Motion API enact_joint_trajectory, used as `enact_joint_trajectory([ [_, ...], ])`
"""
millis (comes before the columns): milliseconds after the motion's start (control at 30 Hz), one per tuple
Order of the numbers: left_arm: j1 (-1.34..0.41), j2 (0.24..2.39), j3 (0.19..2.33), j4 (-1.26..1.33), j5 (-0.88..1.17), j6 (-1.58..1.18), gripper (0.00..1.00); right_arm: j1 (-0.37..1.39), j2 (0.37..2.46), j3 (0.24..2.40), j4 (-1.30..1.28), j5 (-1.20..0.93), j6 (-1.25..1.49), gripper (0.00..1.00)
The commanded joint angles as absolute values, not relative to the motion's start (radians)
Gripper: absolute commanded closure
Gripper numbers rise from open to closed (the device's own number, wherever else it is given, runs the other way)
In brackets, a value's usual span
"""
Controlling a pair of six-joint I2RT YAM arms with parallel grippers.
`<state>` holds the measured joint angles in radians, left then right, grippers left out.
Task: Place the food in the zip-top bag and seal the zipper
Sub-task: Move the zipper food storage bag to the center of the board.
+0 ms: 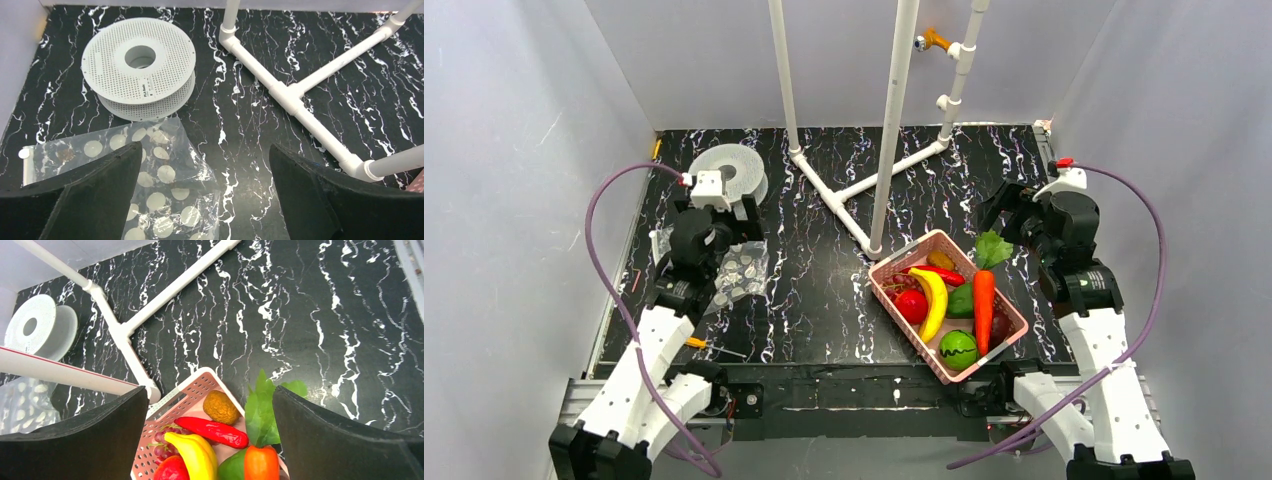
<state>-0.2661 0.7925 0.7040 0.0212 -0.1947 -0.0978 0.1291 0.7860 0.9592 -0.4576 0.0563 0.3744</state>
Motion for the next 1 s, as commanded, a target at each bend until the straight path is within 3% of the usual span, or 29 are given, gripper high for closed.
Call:
enact_joint_trajectory([
  [0, -0.271, 0.888, 0.797, -0.048, -0.218, -0.137, 0.02, 0.151, 0.805, 0.964, -0.420, 0.019, 0.406, 0.00],
  [233, -0.270, 1.159, 0.938, -0.227, -0.401, -0.213, 0.02, 0.245, 0.868, 0.966, -0.420, 0.008, 0.439, 0.00],
  [533, -0.266, 1.420, 1.023, -0.348, -0.438, -0.263, 0.02, 0.487, 0.929, 0.938, -0.412, 0.061, 0.481, 0.00],
  [900, -0.209, 1.660, 1.119, -0.442, -0.342, -0.310, 0.02, 0.714, 0.902, 0.872, -0.355, 0.122, 0.507, 0.00],
  [967, -0.209, 1.690, 1.137, -0.461, -0.292, -0.313, 0.06, 0.736, 0.901, 0.874, -0.356, 0.132, 0.505, 0.00],
])
